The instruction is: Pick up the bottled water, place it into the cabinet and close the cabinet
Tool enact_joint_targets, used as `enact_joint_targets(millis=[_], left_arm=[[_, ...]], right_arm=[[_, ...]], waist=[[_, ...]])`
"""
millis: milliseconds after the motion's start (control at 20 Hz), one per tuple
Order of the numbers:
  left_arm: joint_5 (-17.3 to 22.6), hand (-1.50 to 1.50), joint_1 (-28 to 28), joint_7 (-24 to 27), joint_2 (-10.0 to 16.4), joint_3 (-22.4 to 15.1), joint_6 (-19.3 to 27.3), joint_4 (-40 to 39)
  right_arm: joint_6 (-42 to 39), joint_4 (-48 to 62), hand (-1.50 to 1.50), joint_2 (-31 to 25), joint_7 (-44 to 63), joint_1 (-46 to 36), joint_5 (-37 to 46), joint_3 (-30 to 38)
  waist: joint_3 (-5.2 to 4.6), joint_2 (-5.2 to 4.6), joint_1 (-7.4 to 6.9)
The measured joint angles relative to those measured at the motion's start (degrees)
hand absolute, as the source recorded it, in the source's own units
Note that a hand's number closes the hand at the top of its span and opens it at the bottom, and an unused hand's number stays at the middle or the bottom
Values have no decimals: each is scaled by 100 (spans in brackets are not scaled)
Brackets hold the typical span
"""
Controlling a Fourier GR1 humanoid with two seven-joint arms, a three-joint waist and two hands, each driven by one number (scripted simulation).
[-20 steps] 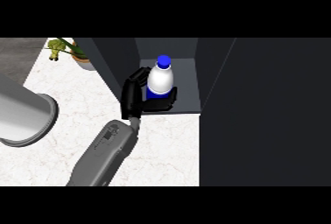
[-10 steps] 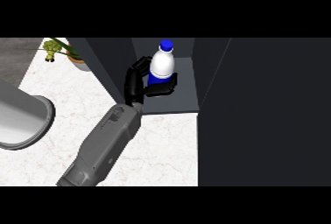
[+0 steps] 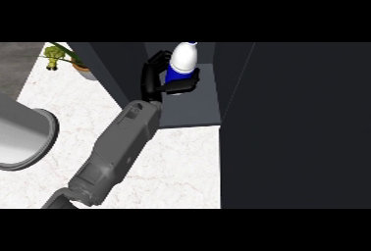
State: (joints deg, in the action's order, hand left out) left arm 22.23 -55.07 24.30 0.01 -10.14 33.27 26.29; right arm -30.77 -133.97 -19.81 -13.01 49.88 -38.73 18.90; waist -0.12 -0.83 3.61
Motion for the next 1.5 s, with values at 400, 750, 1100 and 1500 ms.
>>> enact_joint_targets(millis=[400,750,1100,1500], left_arm=[[-209,-150,-673,142,63,130,90,-1005],[-243,-150,-1077,160,108,286,50,-1490],[-123,-150,-1118,779,58,503,-377,-1383],[201,-150,-1046,1201,8,413,-664,-1079]], right_arm=[[-86,45,-150,-12,-21,-39,-89,-16],[-60,55,-150,-44,-1,-134,-150,-46],[-21,62,-150,12,8,-179,-186,-100],[86,61,-150,-164,172,-356,-251,141]], waist=[[1,-32,42],[0,-51,61],[-1,-38,36],[2,14,10]])
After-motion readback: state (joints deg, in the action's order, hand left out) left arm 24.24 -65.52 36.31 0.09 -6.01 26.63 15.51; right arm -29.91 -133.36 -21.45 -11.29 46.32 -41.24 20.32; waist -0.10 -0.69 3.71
